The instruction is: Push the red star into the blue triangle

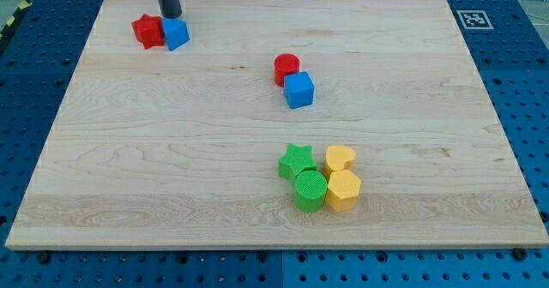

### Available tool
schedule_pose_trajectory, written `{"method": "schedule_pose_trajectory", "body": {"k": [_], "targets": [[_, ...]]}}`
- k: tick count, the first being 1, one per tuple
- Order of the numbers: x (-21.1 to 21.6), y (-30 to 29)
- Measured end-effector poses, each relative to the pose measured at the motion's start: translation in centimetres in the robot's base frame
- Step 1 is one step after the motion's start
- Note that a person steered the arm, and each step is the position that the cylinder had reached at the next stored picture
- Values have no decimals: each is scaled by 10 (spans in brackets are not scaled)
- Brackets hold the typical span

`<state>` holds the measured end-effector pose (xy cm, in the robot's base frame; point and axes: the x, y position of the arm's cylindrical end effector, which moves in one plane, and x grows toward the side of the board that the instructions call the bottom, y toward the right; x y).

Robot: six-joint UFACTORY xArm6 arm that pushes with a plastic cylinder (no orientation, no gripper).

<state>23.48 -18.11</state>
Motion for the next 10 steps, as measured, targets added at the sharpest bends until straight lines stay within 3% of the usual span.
{"method": "schedule_pose_trajectory", "body": {"k": [4,6,8,10], "targets": [[0,-2],[-3,-51],[63,-59],[67,-20]]}}
